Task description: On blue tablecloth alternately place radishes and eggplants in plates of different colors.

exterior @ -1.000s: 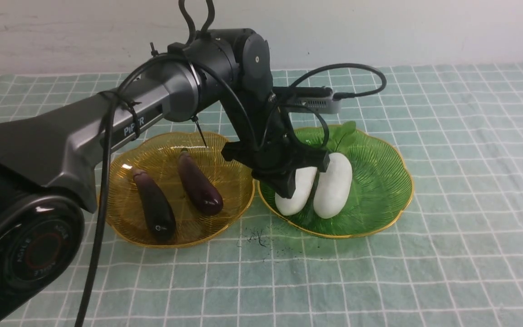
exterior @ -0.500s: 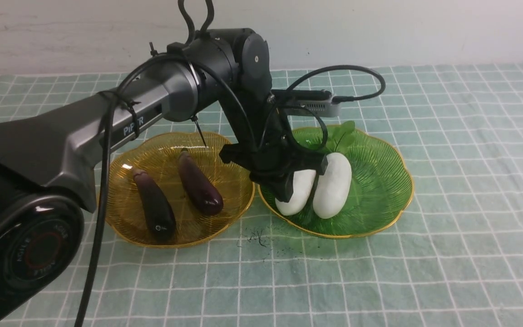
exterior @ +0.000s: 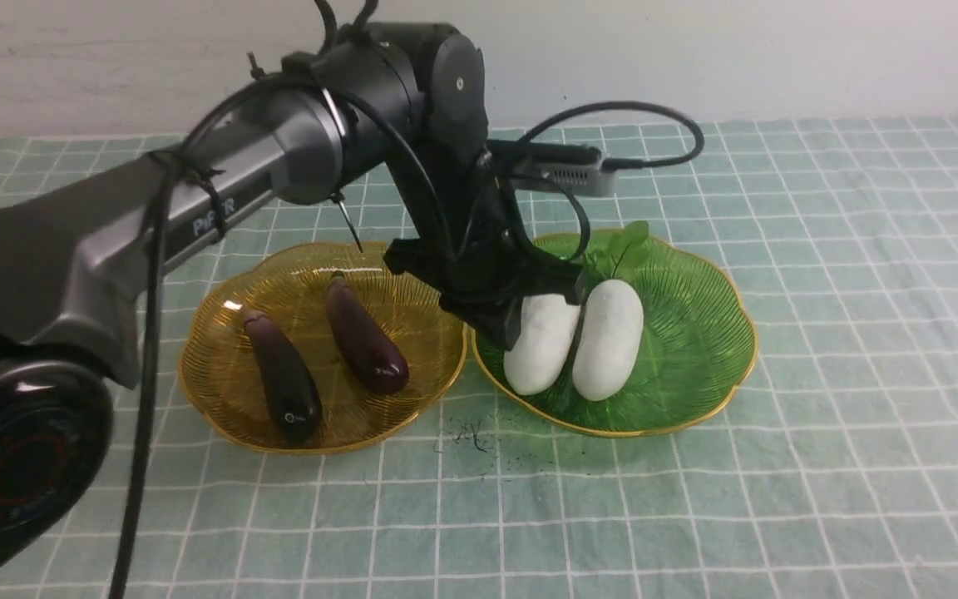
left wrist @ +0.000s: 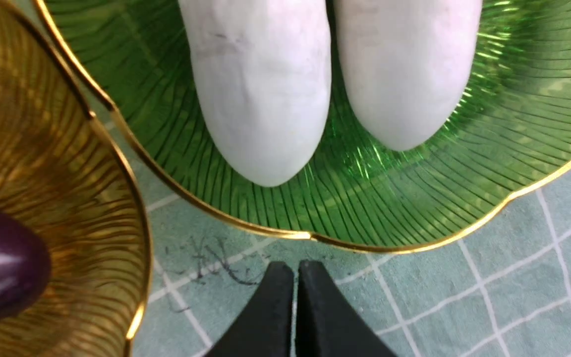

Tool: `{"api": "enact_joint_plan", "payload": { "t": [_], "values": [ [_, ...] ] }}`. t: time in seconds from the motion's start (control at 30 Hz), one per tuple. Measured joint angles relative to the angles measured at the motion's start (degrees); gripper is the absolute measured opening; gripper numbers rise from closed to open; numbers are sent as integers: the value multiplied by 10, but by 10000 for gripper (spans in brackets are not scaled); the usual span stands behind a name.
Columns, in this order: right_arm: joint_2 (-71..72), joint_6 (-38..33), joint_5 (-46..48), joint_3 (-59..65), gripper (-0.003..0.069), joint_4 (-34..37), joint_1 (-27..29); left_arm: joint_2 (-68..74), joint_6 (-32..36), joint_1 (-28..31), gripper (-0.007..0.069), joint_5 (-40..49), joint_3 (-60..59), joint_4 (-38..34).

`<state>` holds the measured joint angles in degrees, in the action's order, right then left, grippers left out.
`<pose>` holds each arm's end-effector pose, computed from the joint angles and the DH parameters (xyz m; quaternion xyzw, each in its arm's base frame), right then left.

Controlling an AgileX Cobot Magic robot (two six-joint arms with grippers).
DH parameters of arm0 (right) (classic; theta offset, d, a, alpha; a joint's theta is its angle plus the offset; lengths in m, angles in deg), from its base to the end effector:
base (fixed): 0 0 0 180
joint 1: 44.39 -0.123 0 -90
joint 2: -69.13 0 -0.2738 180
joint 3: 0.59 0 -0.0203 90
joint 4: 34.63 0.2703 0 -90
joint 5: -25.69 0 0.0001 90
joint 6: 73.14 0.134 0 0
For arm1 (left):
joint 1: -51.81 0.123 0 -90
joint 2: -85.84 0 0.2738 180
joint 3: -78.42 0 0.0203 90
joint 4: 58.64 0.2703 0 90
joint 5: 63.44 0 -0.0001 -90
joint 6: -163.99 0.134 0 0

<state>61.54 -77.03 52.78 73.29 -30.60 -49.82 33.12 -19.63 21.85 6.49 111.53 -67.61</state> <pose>0.1189 0.0156 0.1767 -0.0499 0.8100 0.0391 0.5830 0.4005 -0.2535 0.2141 0.2090 0.9651 -0.1130 0.1099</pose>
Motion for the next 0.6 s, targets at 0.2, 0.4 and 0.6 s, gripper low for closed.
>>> {"api": "enact_joint_plan", "payload": {
  "t": [0.2,0.4,0.6],
  "values": [
    [0,0,-11,36,-15,1,19,-80,1,0,-8,7,0,41],
    [2,0,-34,39,-15,0,21,-161,2,0,-8,13,0,78],
    [2,0,-40,41,-15,-6,26,-211,2,0,-8,19,0,80]
  ]
}}
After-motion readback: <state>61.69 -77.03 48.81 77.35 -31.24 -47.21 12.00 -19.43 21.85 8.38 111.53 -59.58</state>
